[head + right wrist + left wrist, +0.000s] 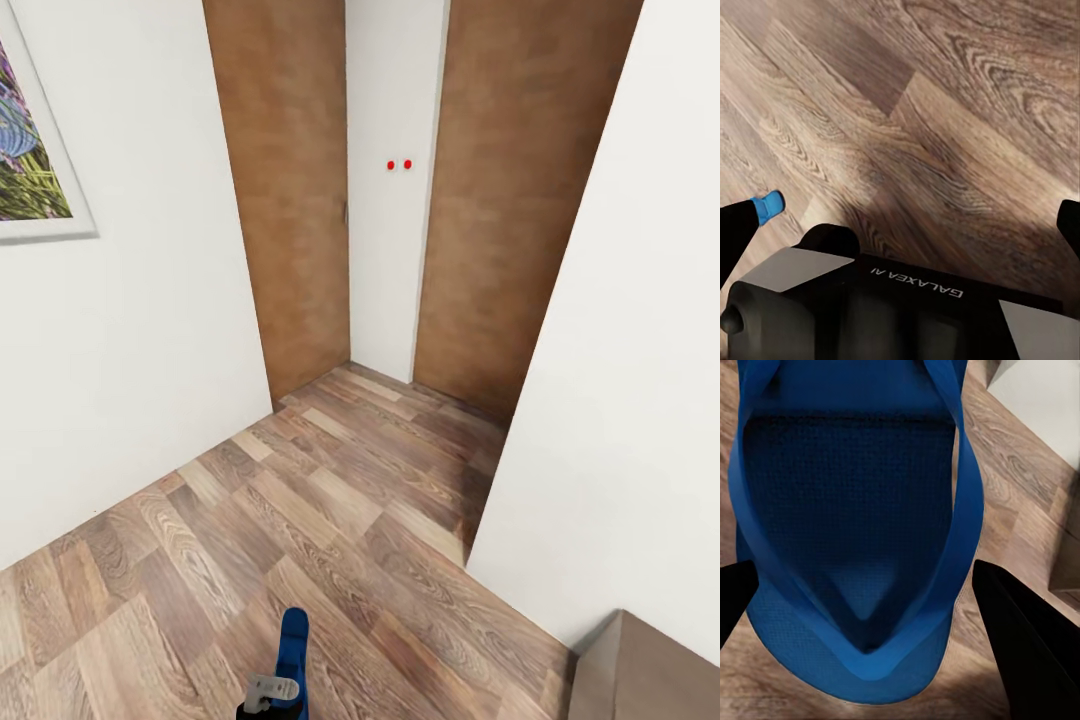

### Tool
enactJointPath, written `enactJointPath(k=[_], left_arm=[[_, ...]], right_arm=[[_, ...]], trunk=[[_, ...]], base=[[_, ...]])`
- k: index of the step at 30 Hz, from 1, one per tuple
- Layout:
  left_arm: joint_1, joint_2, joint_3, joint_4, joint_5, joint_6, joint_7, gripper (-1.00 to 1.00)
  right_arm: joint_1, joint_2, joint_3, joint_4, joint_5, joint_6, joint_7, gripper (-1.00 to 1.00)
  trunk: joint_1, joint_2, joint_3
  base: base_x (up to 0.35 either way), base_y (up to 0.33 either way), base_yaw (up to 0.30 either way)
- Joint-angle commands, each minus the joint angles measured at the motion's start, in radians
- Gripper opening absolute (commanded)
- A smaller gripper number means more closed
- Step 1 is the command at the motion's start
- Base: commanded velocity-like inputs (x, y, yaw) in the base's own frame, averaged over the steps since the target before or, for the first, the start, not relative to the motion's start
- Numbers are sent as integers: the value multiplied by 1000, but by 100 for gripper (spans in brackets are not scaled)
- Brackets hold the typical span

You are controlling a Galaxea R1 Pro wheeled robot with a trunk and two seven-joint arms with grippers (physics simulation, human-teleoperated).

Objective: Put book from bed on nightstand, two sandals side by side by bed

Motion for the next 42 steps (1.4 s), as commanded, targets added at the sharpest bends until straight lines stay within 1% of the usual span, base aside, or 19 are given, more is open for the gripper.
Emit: enactJointPath(k=[1, 12, 16, 25, 42], left_arm=[[-1, 0, 0, 1, 6, -2, -3, -100], [-1, 0, 0, 1, 6, -2, -3, -100], [-1, -4, 0, 1, 5, -2, -3, -100], [-1, -5, 0, 1, 5, -2, -3, -100], [-1, -5, 0, 1, 5, -2, -3, -100]], right_arm=[[0, -1, 8, -2, -11, 7, 2, 100], [0, 0, 8, -2, -11, 7, 2, 100], [0, -1, 8, -2, -11, 7, 2, 100], [0, -1, 8, -2, -11, 7, 2, 100], [0, -1, 8, -2, -11, 7, 1, 100]], trunk=[[0, 0, -1], [0, 0, -1], [0, 0, -1], [0, 0, -1], [0, 0, -1]], base=[[223, 75, 1], [223, 19, 0], [223, 0, 10], [223, 0, 210], [223, 0, 17]])
